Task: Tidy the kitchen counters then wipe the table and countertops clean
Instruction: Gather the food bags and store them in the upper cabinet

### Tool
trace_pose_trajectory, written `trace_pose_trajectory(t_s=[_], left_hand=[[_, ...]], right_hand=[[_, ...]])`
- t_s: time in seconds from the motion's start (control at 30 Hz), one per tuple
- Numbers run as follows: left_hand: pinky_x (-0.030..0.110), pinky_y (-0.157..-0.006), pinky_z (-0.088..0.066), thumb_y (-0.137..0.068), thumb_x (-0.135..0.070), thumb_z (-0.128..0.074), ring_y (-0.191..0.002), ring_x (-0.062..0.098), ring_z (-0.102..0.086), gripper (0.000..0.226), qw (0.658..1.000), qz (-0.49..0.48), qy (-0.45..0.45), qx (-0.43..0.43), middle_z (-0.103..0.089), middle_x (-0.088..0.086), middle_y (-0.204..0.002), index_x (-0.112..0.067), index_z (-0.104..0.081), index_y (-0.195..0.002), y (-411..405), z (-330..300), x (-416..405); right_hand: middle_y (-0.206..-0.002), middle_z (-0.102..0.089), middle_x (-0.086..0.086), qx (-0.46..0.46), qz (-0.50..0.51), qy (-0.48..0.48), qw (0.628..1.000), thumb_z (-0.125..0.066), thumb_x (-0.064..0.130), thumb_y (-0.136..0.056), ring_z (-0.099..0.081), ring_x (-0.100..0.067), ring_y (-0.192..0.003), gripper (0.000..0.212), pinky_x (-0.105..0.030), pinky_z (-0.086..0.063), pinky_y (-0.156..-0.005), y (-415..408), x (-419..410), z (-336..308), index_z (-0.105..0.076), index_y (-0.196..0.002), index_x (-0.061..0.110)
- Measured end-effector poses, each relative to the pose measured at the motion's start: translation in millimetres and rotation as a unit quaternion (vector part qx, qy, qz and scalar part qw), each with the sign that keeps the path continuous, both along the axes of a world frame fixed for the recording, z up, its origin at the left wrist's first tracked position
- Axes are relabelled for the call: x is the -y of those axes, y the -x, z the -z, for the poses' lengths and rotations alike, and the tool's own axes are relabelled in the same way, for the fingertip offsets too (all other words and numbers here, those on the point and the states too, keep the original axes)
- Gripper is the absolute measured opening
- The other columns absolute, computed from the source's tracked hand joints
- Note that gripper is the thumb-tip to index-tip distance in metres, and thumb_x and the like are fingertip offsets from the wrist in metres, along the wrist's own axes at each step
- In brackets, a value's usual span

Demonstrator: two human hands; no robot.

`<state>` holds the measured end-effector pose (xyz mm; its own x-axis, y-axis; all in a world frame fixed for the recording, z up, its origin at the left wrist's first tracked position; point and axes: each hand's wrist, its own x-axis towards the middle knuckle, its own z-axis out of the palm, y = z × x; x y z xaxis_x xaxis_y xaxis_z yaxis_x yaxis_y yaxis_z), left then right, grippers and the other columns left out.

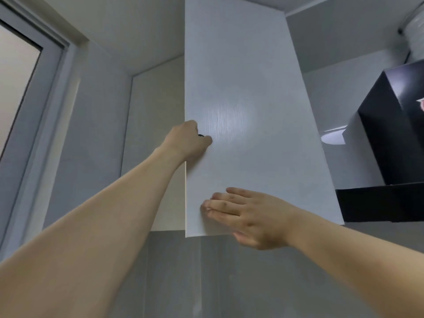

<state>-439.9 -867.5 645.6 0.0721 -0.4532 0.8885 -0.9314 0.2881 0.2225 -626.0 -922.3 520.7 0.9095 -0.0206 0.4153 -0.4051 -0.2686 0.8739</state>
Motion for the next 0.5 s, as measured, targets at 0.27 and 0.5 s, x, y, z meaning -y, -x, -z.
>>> trace_pose_trajectory(t_s=[0.27, 0.5], left_hand=[[0.034, -0.058, -0.047, -0.096, -0.017, -0.035, -0.067, 0.021, -0.054, 0.028, 0.978, 0.19, 0.051, -0.071, -0.058, 0.007, -0.087, -0.02, -0.031, -0.124, 59, -13, -98], [0.033, -0.075, -0.048, -0.099, -0.041, -0.053, -0.067, 0.015, -0.059, 0.021, 0.926, 0.355, -0.109, -0.07, -0.063, -0.004, -0.085, -0.021, -0.058, -0.106, 97, -28, -132]], right_hand=[[-0.156, -0.032, -0.001, -0.02, -0.025, 0.016, 0.999, -0.038, 0.03, -0.094, -0.019, -0.02, -0.147, 0.057, -0.04, -0.014, -0.12, 30, -105, -13, -0.035, -0.149, 0.016], [-0.159, -0.023, -0.003, -0.02, 0.036, 0.041, 0.998, -0.046, 0.029, -0.087, -0.011, -0.02, -0.149, 0.067, -0.04, -0.014, -0.12, 102, -158, -16, -0.03, -0.151, 0.015]])
